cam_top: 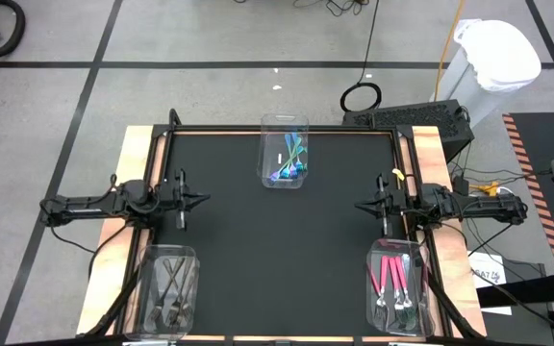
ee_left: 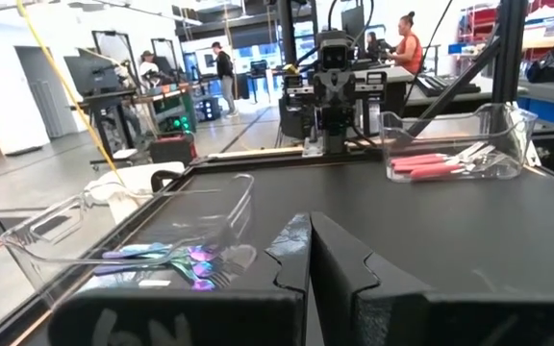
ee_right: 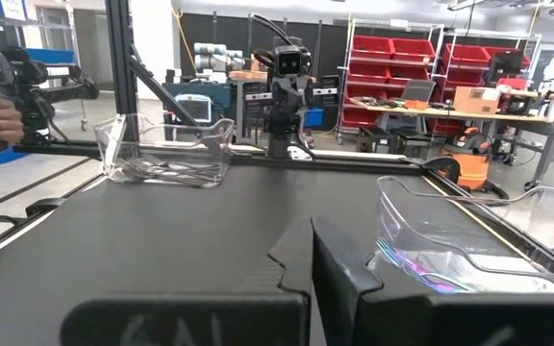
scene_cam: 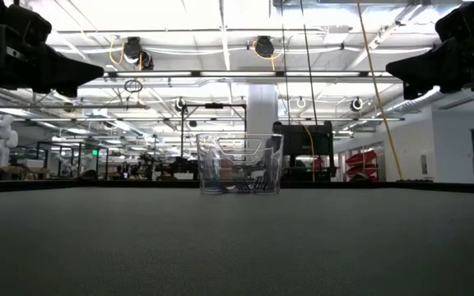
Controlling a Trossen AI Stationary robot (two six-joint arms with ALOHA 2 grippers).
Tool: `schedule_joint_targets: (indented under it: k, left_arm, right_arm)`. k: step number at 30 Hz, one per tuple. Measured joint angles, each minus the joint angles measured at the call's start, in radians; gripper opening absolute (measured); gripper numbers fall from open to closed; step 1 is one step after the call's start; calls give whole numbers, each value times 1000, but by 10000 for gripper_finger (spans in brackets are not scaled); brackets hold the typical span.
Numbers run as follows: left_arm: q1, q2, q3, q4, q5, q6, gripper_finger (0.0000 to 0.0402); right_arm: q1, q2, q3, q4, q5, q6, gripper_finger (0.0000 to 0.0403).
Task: Sort silverware by color (type)
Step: Return to Home Position
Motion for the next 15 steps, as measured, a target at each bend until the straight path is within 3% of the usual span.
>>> schedule_joint_targets:
  k: [15]
  left_arm:
    - [0, 5, 5, -35, 12, -1, 12]
  right_arm:
    - [0, 0, 0, 1, 0, 0, 0]
